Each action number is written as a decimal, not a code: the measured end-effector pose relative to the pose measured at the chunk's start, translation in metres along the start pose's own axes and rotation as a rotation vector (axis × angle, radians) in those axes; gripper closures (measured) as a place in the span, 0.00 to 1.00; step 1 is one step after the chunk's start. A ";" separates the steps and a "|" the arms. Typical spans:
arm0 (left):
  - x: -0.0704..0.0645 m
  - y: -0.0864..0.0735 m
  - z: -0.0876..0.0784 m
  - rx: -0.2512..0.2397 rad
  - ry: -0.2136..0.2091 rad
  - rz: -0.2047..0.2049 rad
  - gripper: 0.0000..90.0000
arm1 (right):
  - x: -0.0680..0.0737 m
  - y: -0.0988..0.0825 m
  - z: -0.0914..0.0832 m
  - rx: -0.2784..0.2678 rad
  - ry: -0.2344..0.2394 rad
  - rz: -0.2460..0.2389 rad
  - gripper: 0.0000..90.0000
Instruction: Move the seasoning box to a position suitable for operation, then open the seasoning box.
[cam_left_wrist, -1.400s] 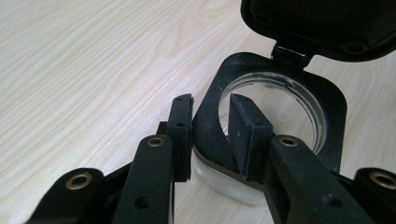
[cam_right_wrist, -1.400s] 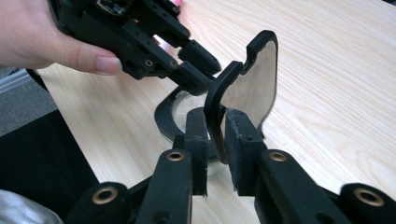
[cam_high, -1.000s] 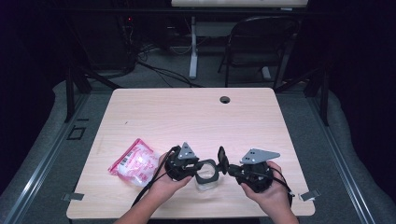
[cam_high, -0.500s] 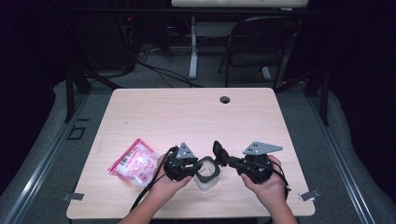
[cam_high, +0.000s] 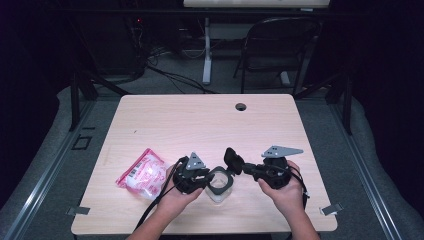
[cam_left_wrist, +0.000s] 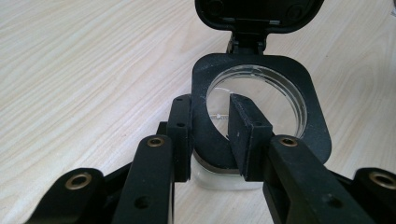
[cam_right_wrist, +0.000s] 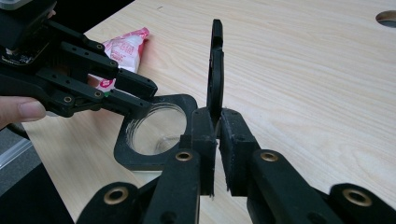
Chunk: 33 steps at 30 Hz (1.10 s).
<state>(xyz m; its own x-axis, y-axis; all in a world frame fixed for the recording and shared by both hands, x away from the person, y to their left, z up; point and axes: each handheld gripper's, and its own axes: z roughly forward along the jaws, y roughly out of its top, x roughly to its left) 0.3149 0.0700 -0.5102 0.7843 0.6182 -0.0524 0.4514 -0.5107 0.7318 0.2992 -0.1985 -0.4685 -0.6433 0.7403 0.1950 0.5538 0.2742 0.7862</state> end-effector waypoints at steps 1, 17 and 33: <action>0.000 0.000 0.000 0.000 0.001 0.000 0.79 | 0.000 0.000 0.000 0.002 0.001 0.000 0.94; 0.001 0.001 -0.001 0.005 0.011 -0.006 0.76 | 0.003 -0.001 0.001 0.008 -0.002 -0.005 0.90; 0.014 -0.002 -0.030 -0.035 0.025 -0.040 0.74 | 0.019 0.007 -0.010 0.035 -0.026 -0.079 0.80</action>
<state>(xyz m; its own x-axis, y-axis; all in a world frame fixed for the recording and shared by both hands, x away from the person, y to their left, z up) 0.3123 0.0980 -0.4922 0.7547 0.6528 -0.0657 0.4669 -0.4640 0.7528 0.2857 -0.1885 -0.4534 -0.6717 0.7314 0.1179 0.5205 0.3527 0.7776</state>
